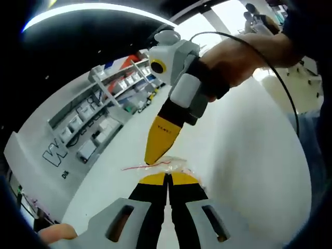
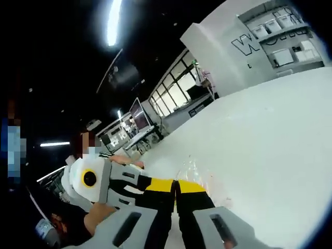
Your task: Open the resealable bag by pulling the two sides of the seal apart until the entire bag opening is separated and visibly accessible.
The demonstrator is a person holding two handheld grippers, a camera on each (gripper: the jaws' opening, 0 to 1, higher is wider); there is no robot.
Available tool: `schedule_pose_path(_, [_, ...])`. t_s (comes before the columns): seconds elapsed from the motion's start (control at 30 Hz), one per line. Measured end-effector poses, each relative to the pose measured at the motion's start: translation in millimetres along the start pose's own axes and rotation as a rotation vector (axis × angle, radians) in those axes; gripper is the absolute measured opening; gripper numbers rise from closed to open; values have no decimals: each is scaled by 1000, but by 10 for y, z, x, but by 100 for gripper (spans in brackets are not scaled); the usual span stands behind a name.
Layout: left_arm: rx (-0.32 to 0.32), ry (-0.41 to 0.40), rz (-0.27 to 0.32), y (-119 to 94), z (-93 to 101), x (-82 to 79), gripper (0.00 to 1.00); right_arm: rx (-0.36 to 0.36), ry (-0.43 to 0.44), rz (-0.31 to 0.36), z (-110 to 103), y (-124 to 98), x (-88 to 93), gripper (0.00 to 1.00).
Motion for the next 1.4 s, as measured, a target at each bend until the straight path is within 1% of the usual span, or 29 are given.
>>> schedule_pose_path(0.03, [0,-1,0,2,-1,0,1,-10,3,1,-7,3,7,0])
schedule_pose_path(0.1, [1,0,-1,4,-3,1,1,-9,11,7,2,-4,6,0])
schedule_pose_path(0.17, [1,1,-2,5,-5,0,1,-17,15,0,-12,0,16,0])
schedule_pose_path(0.23, [0,1,-2,3,-4,0,1,-11,18,12,0,-7,-6,0])
schedule_pose_path(0.37, [0,1,-2,-3,-2,1,1,-19,27,7,0,-2,11,0])
schedule_pose_path(0.43, [-1,4,-2,-5,-5,2,1,-19,41,23,-6,-15,4,0])
schedule_pose_path(0.57, [-1,5,-2,-6,-4,-3,1,-20,52,29,16,-15,-16,0])
schedule_pose_path(0.67, [-1,9,-1,-11,5,-11,1,-19,49,23,36,-11,-11,1])
schedule_pose_path(0.7, [-2,10,-1,-12,3,-10,1,-19,44,9,40,-9,7,1])
schedule_pose_path(0.77, [-4,12,-2,-14,-2,-8,1,-15,41,12,48,-16,4,2])
schedule_pose_path(1.03, [3,22,-5,6,14,-16,1,-28,0,-29,-13,-20,39,2])
schedule_pose_path(1.27, [3,55,-13,5,38,-30,1,-28,-10,-44,-21,-6,54,2])
schedule_pose_path(1.4, [3,58,-14,1,34,-29,1,-24,-7,-47,-2,-17,60,0])
Point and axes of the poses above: the point that each gripper's makers call its tool centre point, and the gripper's own axes: y roughly forward along the fingers, z roughly to its right, x roughly out of its underside, the point moved 3 cm from there along -y, roughly backward along the fingers, and after that the axes turned 8 degrees about -y, right-handed, at the moved point
